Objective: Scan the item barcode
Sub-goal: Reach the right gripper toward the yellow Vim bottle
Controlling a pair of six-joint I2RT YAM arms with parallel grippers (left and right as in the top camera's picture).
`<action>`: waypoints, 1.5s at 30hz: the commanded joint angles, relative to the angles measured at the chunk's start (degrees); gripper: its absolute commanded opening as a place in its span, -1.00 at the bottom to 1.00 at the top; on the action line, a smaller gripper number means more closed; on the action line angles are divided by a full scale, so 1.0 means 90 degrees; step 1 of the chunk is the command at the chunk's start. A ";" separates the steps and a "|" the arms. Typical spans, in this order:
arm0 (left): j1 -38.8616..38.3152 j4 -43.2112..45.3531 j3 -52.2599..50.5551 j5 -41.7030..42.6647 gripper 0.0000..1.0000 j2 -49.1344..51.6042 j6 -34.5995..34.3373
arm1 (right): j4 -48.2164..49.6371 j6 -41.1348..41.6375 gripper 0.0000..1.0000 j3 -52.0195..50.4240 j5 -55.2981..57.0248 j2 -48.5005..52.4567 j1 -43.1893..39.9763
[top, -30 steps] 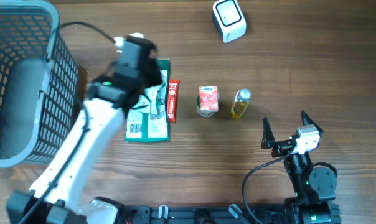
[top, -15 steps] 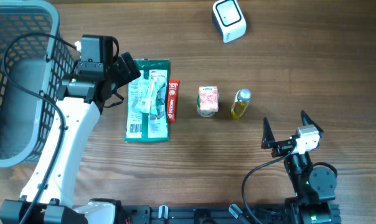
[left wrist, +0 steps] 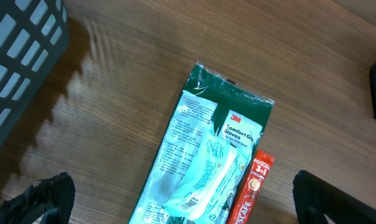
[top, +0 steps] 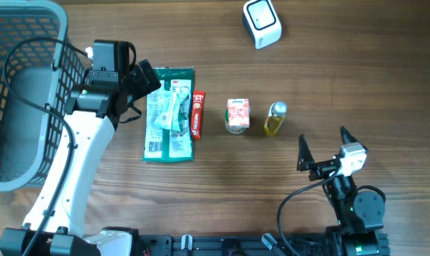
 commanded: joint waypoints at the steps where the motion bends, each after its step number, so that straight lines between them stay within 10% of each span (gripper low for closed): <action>1: 0.0022 -0.0007 0.0083 -0.0019 1.00 -0.0024 0.0007 | -0.0095 0.0384 0.99 0.0483 -0.0600 0.0005 0.0019; 9: 0.0022 -0.0005 0.0083 -0.0019 1.00 -0.0024 0.0007 | -0.1945 0.0415 0.99 0.3225 -0.0474 0.0908 0.0019; 21: 0.0022 -0.0007 0.0083 -0.0019 1.00 -0.0024 0.0010 | -0.7628 -0.0041 1.00 1.0406 -0.0860 0.6778 0.0019; 30: 0.0022 -0.0005 0.0080 -0.0019 1.00 -0.0024 0.0007 | -0.8585 0.0818 0.65 1.0530 -0.1491 0.8842 0.0019; 33: 0.0022 -0.0005 0.0083 -0.0019 1.00 -0.0024 0.0010 | -0.8706 0.1183 0.99 1.0486 -0.1124 0.9088 0.0022; 45: 0.0022 -0.0007 0.0083 -0.0019 1.00 -0.0024 0.0007 | -0.7788 0.2331 0.99 0.9279 0.0066 0.9126 0.0947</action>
